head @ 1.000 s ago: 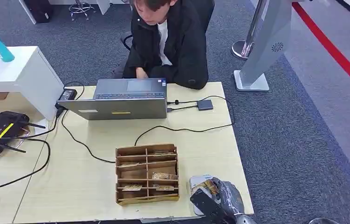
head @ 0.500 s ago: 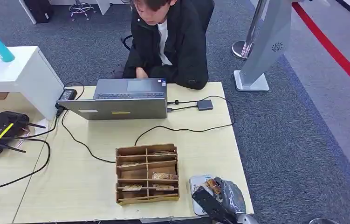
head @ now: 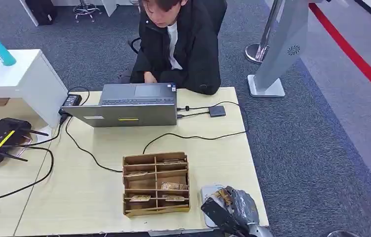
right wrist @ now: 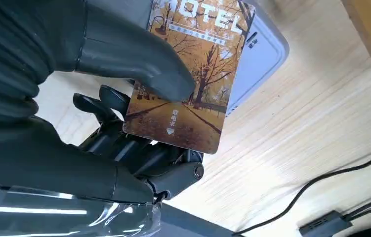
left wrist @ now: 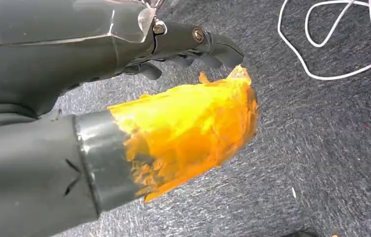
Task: Pass the card to the sensor for recognition and then transmit it.
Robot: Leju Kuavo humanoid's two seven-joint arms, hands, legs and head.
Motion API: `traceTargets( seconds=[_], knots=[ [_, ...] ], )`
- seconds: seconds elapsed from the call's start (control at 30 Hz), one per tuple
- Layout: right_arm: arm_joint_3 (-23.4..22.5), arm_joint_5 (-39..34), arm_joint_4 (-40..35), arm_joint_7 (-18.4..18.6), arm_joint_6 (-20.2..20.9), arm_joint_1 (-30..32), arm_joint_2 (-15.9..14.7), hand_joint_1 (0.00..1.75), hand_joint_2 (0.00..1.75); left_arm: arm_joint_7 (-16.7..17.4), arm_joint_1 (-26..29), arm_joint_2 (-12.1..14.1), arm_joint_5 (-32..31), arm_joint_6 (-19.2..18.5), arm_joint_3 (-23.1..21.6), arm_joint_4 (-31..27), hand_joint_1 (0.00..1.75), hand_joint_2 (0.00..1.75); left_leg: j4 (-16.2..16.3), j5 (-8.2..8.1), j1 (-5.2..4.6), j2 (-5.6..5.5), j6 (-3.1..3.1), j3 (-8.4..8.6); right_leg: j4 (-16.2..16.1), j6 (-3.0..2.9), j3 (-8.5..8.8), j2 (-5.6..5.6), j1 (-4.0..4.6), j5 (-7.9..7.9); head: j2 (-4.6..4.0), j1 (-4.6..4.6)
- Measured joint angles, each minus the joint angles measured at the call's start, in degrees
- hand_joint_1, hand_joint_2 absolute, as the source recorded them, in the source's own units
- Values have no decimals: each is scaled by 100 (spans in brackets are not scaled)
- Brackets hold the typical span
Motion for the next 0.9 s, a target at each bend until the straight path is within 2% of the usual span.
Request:
traceTargets(
  seconds=[0.9],
  knots=[
    [55,280,-164,20,-79,-44,24,175,175,-59,32,-2,0,-57,2,-50,0,0,0,0,0,0,0,1,0,-4,1,0,0,3,0,0]
  ],
)
